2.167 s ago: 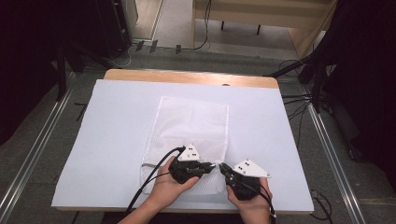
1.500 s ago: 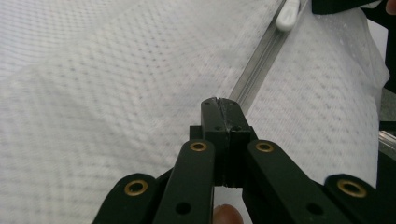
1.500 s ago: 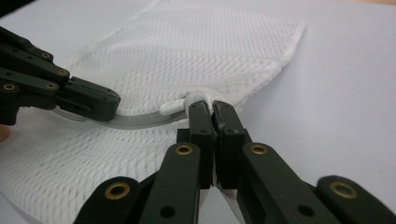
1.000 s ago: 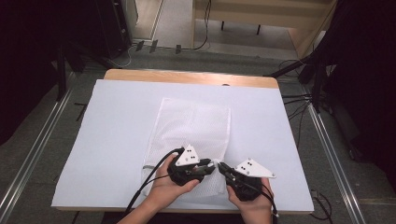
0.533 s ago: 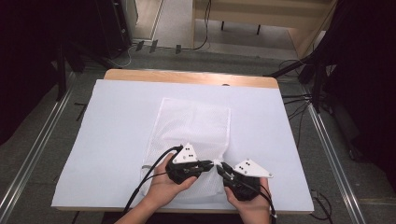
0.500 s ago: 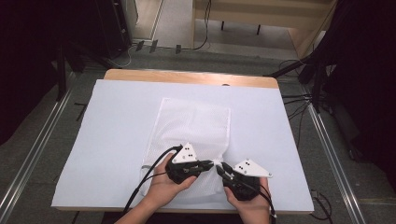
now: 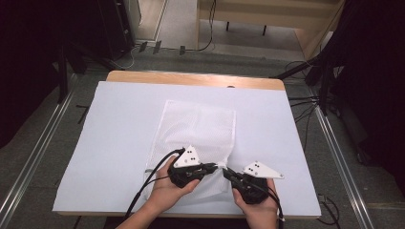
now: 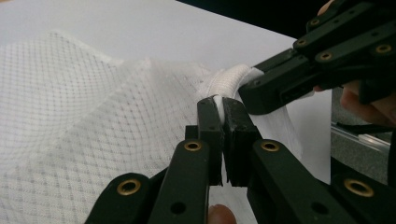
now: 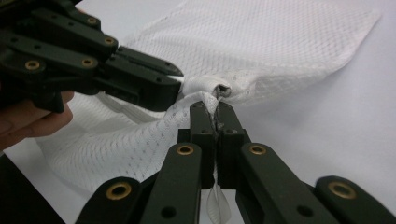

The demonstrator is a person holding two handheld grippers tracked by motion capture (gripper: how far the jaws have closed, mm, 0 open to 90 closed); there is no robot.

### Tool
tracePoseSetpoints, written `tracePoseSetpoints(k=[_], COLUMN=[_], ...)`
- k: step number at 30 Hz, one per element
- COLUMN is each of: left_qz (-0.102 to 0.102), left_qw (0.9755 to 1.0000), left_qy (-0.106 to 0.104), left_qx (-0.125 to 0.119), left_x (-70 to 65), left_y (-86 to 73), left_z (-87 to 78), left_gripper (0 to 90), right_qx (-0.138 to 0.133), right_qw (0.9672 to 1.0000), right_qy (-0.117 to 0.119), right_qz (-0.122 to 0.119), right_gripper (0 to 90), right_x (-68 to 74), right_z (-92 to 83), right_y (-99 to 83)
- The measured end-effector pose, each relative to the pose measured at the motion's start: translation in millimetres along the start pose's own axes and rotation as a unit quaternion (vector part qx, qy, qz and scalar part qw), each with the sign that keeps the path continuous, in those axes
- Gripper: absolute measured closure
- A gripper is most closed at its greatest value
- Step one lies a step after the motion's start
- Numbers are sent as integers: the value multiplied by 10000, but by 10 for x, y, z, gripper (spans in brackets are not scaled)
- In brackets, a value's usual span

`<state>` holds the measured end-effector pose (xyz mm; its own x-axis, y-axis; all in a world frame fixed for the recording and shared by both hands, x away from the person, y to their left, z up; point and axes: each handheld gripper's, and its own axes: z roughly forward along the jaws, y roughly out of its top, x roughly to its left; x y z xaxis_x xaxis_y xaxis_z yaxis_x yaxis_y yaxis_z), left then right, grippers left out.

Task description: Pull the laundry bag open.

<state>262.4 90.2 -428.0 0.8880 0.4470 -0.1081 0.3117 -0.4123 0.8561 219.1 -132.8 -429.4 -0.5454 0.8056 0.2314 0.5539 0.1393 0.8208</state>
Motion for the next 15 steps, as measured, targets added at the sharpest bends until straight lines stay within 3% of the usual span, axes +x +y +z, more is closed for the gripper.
tracePoseSetpoints(k=[8, 11, 15], left_qz=[347, 445, 621], left_qw=[9992, 9987, 9969], left_qy=[144, 183, 321], left_qx=[166, 157, 356], left_x=[-48, -64, -63], left_y=[-13, -16, -64], left_z=[25, 27, 41], left_gripper=[884, 884, 885], right_qx=[66, -20, -171], right_qw=[9999, 9998, 9991], right_qy=[-57, -23, -135], right_qz=[125, 218, 364], right_gripper=[900, 900, 900], right_x=[1, -12, -64], right_z=[-26, -55, -120], right_y=[16, 33, 59])
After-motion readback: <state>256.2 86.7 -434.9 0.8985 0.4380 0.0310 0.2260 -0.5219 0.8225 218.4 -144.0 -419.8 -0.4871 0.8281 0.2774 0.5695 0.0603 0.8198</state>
